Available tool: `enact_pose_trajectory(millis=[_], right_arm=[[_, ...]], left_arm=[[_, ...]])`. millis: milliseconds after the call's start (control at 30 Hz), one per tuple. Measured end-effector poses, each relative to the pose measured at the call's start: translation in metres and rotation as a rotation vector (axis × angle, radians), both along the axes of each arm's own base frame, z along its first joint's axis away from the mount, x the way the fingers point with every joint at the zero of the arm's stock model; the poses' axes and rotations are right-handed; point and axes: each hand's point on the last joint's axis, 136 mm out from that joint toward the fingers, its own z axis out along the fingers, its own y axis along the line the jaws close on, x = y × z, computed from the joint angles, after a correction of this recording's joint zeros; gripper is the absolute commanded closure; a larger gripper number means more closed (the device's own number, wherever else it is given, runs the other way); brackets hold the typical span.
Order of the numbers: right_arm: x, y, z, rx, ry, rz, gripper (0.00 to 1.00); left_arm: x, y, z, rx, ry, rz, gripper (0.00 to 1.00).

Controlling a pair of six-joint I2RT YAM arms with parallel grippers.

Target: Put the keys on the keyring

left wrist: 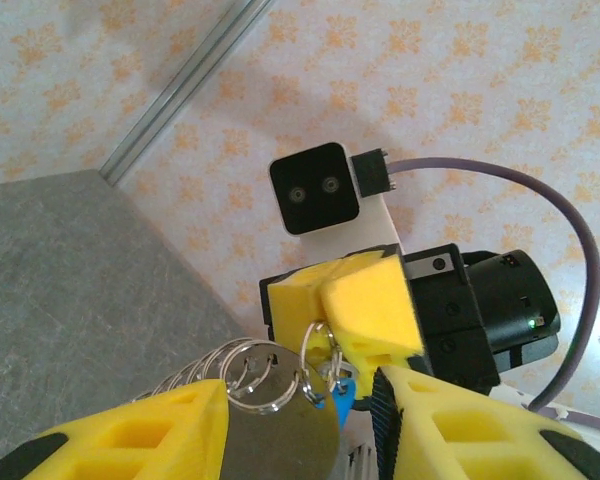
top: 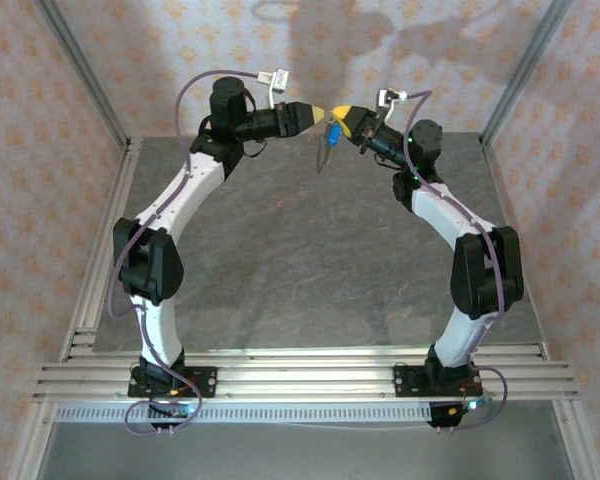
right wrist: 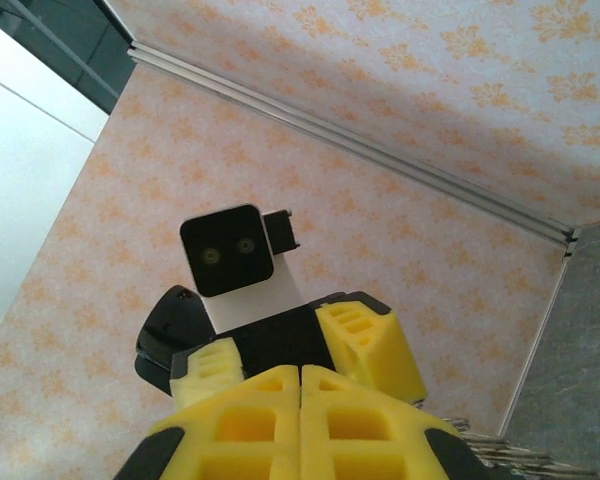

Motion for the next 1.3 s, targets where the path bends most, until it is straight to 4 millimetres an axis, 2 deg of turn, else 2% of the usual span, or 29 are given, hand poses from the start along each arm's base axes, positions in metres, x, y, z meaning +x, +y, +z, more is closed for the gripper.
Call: enact_pose_trajectory(millis=[267, 700, 900, 1300], right_arm=[[-0.001, 0.0, 0.002, 0.004, -0.01, 0.004, 1.0], [-0.003, 0.0, 0.005, 0.008, -0.022, 0.005, 1.0], [-0.004, 0.0, 0.005, 0.007, -0.027, 0.011, 1.0], [-0.004, 0.0, 0.004, 0.004, -0.027, 0.01, 1.0]], left_arm=[[0.001, -0.015, -0.006, -0.002, 0.015, -0.025, 0.59], [0.002, -0.015, 0.003, -0.011, 0.0, -0.02, 0.59], [0.003, -0.013, 0.004, -0.013, 0.001, -0.013, 0.69], [0.006, -0.015, 0.0, -0.018, 0.019, -0.012, 0.68]])
